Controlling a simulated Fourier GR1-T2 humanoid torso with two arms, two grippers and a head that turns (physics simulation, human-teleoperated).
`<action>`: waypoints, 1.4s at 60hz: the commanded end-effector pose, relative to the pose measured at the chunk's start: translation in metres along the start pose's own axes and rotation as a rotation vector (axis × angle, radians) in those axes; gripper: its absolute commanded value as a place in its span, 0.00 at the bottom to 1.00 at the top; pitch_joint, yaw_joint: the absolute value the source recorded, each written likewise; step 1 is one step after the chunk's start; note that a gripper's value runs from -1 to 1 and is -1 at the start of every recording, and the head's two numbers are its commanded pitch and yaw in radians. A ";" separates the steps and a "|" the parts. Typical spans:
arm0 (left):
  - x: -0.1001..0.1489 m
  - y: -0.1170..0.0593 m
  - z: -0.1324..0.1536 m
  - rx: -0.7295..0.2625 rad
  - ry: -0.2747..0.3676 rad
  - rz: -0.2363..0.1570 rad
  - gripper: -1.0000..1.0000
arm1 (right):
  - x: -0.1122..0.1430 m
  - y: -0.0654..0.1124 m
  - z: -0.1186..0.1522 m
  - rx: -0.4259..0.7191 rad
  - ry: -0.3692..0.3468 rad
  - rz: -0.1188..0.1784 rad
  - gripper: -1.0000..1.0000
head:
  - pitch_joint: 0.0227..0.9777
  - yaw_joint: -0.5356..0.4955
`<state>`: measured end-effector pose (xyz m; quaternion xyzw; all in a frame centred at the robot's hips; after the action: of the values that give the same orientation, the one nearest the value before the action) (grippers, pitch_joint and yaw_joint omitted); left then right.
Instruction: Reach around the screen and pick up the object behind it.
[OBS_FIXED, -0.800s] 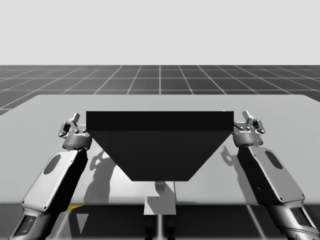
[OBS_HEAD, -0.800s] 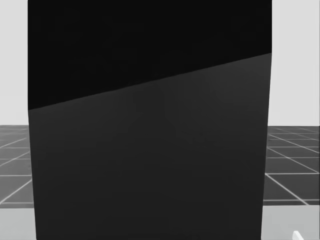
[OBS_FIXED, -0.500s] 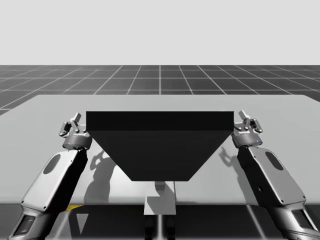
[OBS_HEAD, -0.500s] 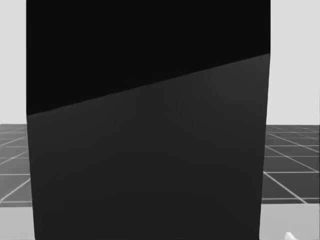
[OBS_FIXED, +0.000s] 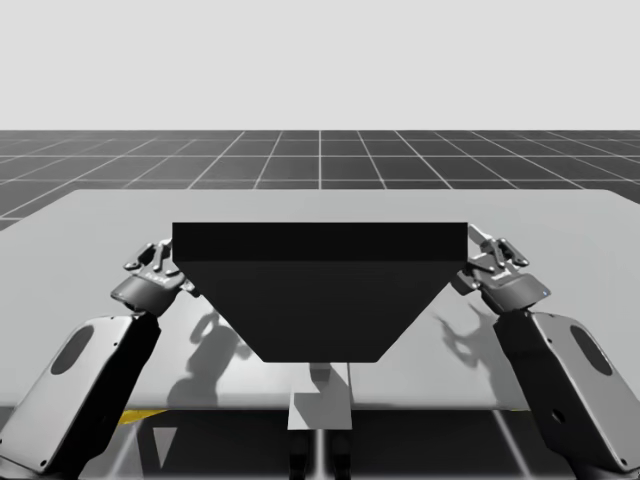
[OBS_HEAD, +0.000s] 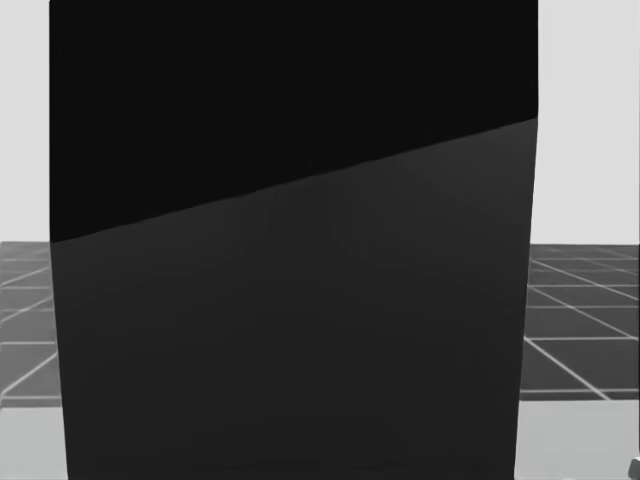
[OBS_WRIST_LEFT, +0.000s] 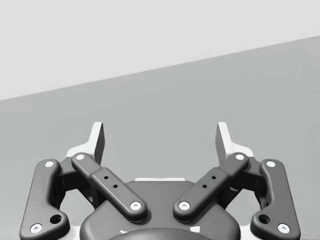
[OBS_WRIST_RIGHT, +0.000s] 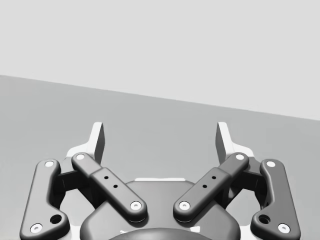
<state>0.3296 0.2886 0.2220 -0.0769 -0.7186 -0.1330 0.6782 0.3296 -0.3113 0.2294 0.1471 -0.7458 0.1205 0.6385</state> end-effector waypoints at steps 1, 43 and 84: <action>0.005 -0.010 0.021 -0.170 0.048 0.002 0.00 | 0.000 0.020 0.019 0.152 0.046 0.037 0.00 | 0.13 0.48; 0.000 -0.010 0.074 -0.539 0.172 -0.087 0.00 | -0.036 0.028 0.063 0.566 0.229 0.076 0.00 | 0.16 0.47; -0.011 -0.016 0.074 -0.555 0.183 -0.102 0.00 | -0.077 0.005 0.050 0.439 0.304 0.059 0.00 | 0.20 0.43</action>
<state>0.2555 0.2967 0.2072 -0.2117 -0.5931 -0.3618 0.6874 0.2788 -0.3175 0.1530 0.2423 -0.6001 0.3238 0.6902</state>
